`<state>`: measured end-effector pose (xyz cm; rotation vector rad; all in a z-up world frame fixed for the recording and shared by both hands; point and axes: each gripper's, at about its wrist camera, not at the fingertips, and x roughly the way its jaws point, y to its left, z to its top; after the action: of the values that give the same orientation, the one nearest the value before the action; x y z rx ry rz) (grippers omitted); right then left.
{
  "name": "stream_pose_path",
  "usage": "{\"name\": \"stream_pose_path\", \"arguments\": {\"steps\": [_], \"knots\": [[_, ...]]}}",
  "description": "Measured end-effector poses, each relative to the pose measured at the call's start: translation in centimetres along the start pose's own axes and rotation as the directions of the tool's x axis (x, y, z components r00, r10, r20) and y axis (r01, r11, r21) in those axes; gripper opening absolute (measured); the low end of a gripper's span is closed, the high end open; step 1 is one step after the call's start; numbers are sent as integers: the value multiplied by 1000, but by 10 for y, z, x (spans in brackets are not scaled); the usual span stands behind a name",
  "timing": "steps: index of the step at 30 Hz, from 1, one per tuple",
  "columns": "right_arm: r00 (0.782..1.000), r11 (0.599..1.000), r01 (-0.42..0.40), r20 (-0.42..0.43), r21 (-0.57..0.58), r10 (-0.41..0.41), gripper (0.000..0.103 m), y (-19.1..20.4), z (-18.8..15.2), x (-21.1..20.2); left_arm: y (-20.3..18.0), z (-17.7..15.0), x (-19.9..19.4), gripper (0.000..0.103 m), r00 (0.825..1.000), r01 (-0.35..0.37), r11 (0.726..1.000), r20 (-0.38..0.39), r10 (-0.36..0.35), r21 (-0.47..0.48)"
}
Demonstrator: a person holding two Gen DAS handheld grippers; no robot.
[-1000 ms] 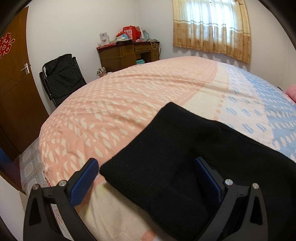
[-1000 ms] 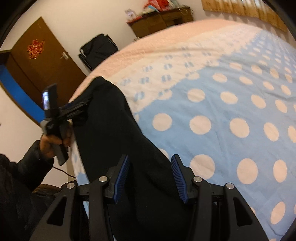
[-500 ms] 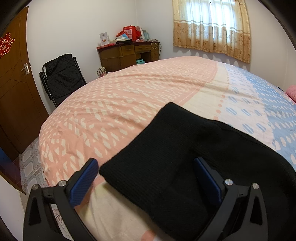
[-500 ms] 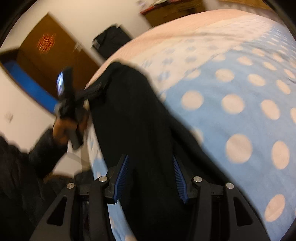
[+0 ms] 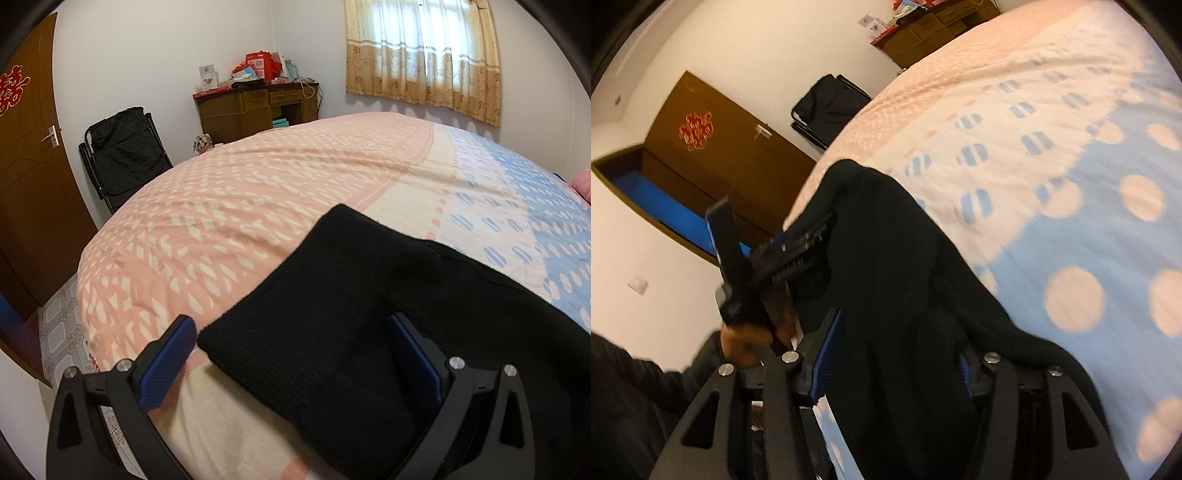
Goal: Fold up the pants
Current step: 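Carry the lifted pants end with the right gripper across the pants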
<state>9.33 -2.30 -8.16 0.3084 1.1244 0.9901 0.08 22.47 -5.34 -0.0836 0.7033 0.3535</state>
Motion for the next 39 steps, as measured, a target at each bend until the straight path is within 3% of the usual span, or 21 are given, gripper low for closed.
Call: {"name": "stream_pose_path", "arguments": {"steps": [2, 5, 15, 17, 18, 21, 24, 25, 30, 31, 32, 34, 35, 36, 38, 39], "knots": [[1000, 999, 18, 13, -38, -18, 58, 7, 5, 4, 0, 0, 0, 103, 1000, 1, 1000, -1, -1, 1], [987, 986, 145, 83, -82, -138, 58, 10, 12, -6, 1, 0, 1, 103, 1000, 7, 1000, 1, -7, 5], [989, 992, 43, 138, 119, -59, 56, -52, 30, -42, 2, 1, 4, 103, 1000, 18, 999, -2, -18, 31], [979, 981, 76, 174, 176, -107, 56, -62, 31, -50, 1, 1, 4, 103, 1000, 18, 999, -1, -17, 33], [959, 965, 164, 197, 205, -205, 56, -68, 32, -62, 1, 1, 3, 103, 1000, 17, 999, -1, -17, 34], [911, 921, 234, 260, 310, -319, 56, -85, 27, -106, 2, 2, 4, 103, 1000, 23, 999, -5, -22, 35], [856, 901, 383, 287, 205, -429, 55, -52, 10, -135, 3, 1, 4, 103, 1000, 26, 999, -4, -26, 37], [828, 881, 448, 301, 153, -473, 51, -33, -2, -140, 2, 1, 4, 103, 1000, 26, 999, -3, -25, 36], [760, 807, 586, 297, 74, -578, 27, 10, -55, -140, 3, 1, 4, 103, 1000, 25, 999, -3, -25, 35], [738, 783, 619, 293, 66, -608, 26, 14, -62, -135, 3, 0, 4, 103, 1000, 23, 999, -4, -23, 35], [702, 745, 665, 297, 53, -648, 26, 17, -69, -131, 3, 0, 3, 103, 1000, 22, 999, -4, -22, 35], [657, 694, 719, 296, 30, -693, 26, 14, -80, -131, 3, 0, 3, 103, 1000, 21, 999, -8, -21, 32], [653, 684, 729, 281, 18, -703, 26, 11, -85, -136, 3, 1, 3, 103, 1000, 21, 999, -11, -21, 31], [666, 693, 721, 267, 11, -697, 26, 6, -87, -139, 3, 0, 2, 103, 1000, 22, 999, -12, -21, 30], [716, 731, 682, 215, -17, -664, 26, -3, -93, -140, 3, 1, 2, 103, 1000, 21, 999, -12, -21, 30], [732, 739, 672, 184, -37, -656, 26, -6, -95, -136, 3, 1, 2, 103, 1000, 21, 999, -11, -21, 30]]}}
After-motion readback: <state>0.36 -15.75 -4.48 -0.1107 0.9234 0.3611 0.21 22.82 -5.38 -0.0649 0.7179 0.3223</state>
